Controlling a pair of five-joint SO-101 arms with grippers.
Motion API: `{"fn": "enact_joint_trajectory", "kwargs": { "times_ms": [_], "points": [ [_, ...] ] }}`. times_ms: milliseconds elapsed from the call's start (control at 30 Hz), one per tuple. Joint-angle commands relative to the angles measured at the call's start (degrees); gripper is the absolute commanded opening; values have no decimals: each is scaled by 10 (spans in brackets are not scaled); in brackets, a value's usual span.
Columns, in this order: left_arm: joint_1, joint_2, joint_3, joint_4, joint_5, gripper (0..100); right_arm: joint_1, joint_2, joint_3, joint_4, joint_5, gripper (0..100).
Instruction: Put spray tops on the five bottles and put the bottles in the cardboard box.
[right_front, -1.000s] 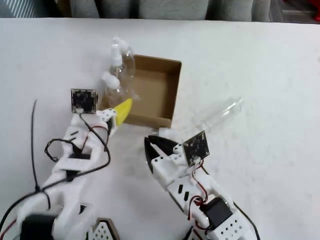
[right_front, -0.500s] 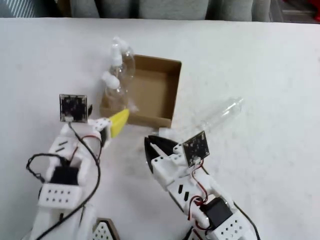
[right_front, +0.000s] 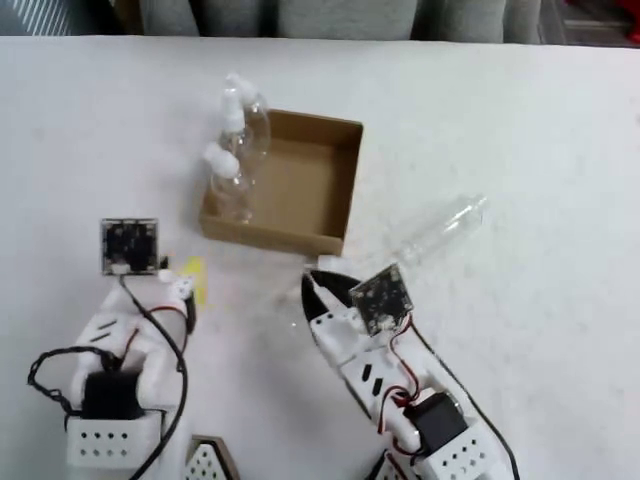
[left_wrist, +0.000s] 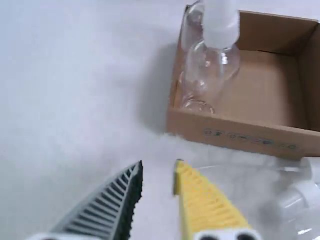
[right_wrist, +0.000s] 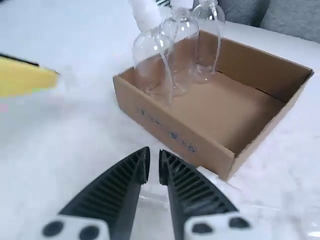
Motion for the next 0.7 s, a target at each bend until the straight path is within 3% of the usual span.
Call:
{"fn": "enact_joint_trajectory", "kwargs": {
  "times_ms": [0,200,300,433,667],
  "points": [
    [-73,-15,0,12,4,68,35,-6,3,7,84,17],
    [-142,-15,72,-27,4,20,93,-2,-96,77,148,18],
    [-148,-15,93,-38,4,22,83,-1,-132,106,156,30],
    [-148,-15,94,-4,4,22,49,25,-143,132,258,110],
    [-138,27,84,-1,4,22,17,236,-242,157,378,108]
  ]
}}
